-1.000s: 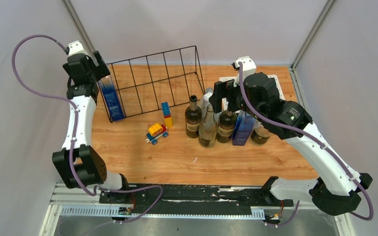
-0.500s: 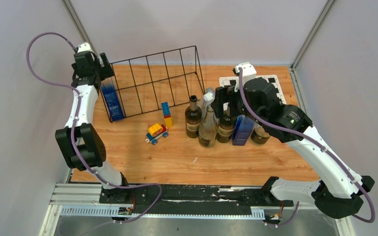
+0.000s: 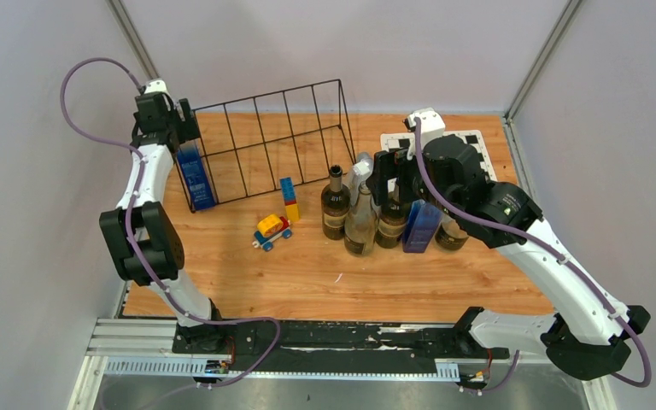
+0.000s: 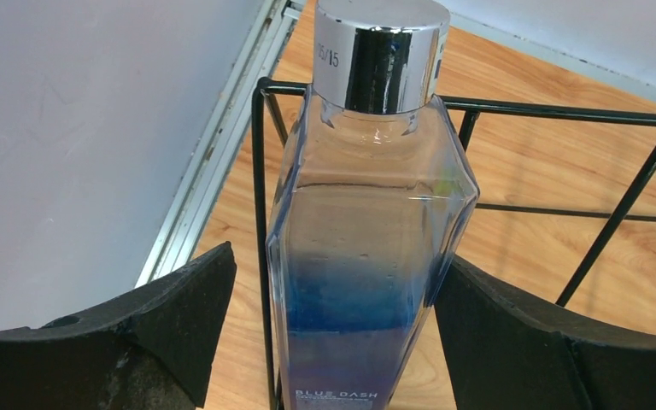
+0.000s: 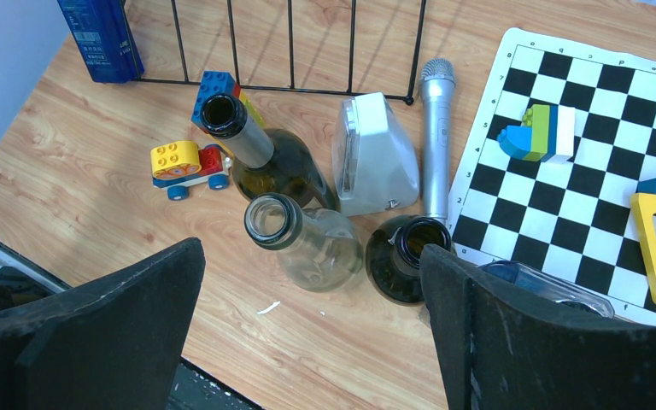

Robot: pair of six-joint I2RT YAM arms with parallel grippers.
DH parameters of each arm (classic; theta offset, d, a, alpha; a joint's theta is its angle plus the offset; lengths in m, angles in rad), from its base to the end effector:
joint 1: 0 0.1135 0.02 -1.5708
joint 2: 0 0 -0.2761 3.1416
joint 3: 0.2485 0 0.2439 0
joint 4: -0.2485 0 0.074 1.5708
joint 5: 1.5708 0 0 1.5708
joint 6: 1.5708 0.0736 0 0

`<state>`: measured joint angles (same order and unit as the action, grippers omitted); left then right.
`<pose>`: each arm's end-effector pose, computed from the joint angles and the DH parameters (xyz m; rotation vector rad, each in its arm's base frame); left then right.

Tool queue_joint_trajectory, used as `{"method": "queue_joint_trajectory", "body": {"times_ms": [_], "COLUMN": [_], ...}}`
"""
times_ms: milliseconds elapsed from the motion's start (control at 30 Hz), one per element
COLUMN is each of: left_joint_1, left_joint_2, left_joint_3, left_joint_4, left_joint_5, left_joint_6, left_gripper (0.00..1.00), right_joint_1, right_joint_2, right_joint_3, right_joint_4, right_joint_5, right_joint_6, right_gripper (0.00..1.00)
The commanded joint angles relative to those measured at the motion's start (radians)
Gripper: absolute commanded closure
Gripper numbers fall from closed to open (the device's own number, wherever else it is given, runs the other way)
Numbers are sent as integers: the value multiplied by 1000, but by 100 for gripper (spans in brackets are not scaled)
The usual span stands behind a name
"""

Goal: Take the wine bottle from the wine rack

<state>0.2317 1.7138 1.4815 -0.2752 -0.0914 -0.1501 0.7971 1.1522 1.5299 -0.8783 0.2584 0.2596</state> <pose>0.4189 0.1057 0.3191 -0.4492 2.0301 0.1448 0.1761 0.1533 0.4390 -0.3959 2.0377 0.3862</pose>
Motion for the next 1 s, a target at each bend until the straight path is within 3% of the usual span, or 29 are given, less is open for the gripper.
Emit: {"method": "queue_joint_trajectory", "body": {"times_ms": [0,300,567,833,967], "left_joint_1": [10,9,10,10,10], "left_joint_2": [8,49,71,48,21], "left_joint_3": [49,63,69,71,64], "left_joint_4": [46,72,83,69,61], "left_joint_5": [4,8,2,10,36], "left_joint_6": [29,32,35,28,25], "left_gripper": [11,18,19,33,48], "right_joint_1": [-4,-4,-4,-5,-3], "right_joint_2": [-23,-32,-44,-51,-55], "right_joint_3": [2,0,-12,-14,-19], "right_joint_4": [32,32,32,32,32], "right_joint_5": [-3,-6,-3,-1,0], "right_joint_6": [-11,-9,-9,-10,-8], "right_gripper": [1,1,1,1,1]}}
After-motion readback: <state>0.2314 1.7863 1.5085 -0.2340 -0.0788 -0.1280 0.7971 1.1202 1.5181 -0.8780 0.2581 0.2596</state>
